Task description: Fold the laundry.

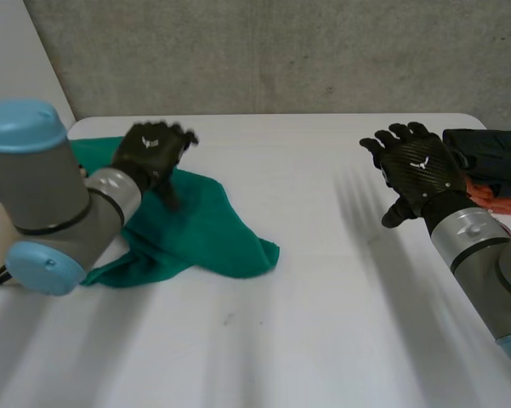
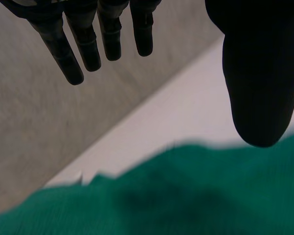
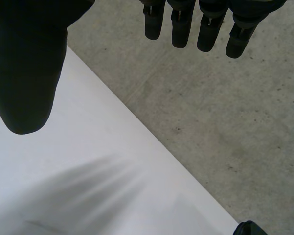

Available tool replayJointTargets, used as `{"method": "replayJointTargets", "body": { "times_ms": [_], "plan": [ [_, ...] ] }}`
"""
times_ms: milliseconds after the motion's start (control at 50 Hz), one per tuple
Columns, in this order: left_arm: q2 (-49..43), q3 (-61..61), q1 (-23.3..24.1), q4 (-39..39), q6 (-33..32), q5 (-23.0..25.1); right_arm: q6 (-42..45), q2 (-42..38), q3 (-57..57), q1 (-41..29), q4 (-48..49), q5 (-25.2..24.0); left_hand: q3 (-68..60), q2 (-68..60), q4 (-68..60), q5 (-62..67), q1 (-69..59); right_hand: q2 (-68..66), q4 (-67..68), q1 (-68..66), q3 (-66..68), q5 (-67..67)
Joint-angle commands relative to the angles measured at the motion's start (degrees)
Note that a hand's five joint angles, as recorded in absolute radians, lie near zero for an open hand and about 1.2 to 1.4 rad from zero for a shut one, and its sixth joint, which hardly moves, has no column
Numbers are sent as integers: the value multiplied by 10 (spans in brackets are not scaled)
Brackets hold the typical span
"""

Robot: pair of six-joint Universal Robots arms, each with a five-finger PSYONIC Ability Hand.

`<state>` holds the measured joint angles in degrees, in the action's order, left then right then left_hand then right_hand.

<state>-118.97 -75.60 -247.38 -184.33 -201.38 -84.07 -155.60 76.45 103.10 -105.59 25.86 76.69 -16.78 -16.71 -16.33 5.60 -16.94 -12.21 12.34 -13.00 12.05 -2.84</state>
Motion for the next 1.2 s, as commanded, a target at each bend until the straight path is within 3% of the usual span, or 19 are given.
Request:
{"method": "replayJointTargets", "body": {
  "times_ms": [20, 100, 120, 140, 160, 180, 340, 480, 560, 600, 720, 840, 860, 880, 920, 1000, 1100, 1200],
  "plan": [
    [-121, 46, -6, -2, -178, -104, 1, -4, 4, -2, 2, 8, 37, 36, 33, -25, 39, 22, -23, 30, -21, 28],
    [-178, 102, -1, -1, -219, -159, 1, -4, 6, -2, 2, 7, -72, -72, -76, 83, -70, 22, -23, 30, -21, 28],
    [-187, 118, 1, -1, -226, -162, 2, -3, 6, -2, 2, 8, -300, -301, -305, 312, -299, 22, -23, 30, -21, 28],
    [-188, 124, 1, -3, -227, -161, 2, -3, 6, -2, 2, 8, -446, -447, -450, 458, -444, 22, -23, 30, -21, 28],
    [-188, 128, 2, -4, -227, -161, 2, -3, 7, -2, 1, 8, -582, -583, -587, 594, -581, 22, -23, 30, -21, 28],
    [-188, 133, 2, -5, -227, -161, 1, -3, 7, -2, 2, 8, -632, -632, -636, 644, -630, 22, -23, 30, -21, 28],
    [-135, 166, 62, -16, -193, -164, 1, 5, 7, -1, 1, 8, -632, -633, -637, 644, -631, 22, -23, 30, -21, 28],
    [-43, 167, 135, -32, -37, -153, 0, 27, 0, 6, -2, 10, -632, -633, -637, 644, -631, 22, -23, 30, -21, 28],
    [-14, 160, 187, -30, 54, -117, -1, 38, -1, 6, -2, 17, -632, -633, -637, 644, -631, 22, -23, 30, -21, 28],
    [-17, 152, 215, -29, 98, -94, -1, 42, -3, 6, -2, 28, -632, -633, -637, 644, -631, 22, -23, 30, -21, 28],
    [-55, 133, 241, -26, 180, -72, -4, 41, -17, 9, -5, 62, -632, -633, -637, 644, -631, 22, -23, 30, -21, 28],
    [-135, 127, 272, -38, 287, 20, -3, 38, -27, 13, -11, 71, -632, -633, -637, 644, -631, 22, -23, 30, -21, 28],
    [-143, 130, 271, -38, 289, 29, -3, 37, -28, 15, -12, 70, -571, -571, -575, 583, -569, 22, -23, 30, -21, 28],
    [-151, 135, 271, -38, 290, 42, -3, 35, -29, 23, -13, 70, -175, -176, -180, 187, -174, 22, -23, 30, -21, 28],
    [-158, 140, 270, -33, 289, 39, -3, 34, -30, 30, -17, 68, 45, 44, 40, -33, 46, 22, -23, 30, -21, 28],
    [-145, 139, 257, -31, 275, 10, -3, 25, -38, 35, -29, 66, 59, 58, 54, -47, 61, 22, -23, 30, -21, 28],
    [-77, 126, 208, -30, 245, -26, -2, 21, -61, 30, -91, 65, 57, 57, 53, -45, 59, 22, -23, 30, -21, 28],
    [-6, 82, 156, -34, 205, -26, 0, 21, -104, 31, -244, 65, 59, 58, 54, -47, 61, 22, -23, 30, -21, 28]
  ]
}}
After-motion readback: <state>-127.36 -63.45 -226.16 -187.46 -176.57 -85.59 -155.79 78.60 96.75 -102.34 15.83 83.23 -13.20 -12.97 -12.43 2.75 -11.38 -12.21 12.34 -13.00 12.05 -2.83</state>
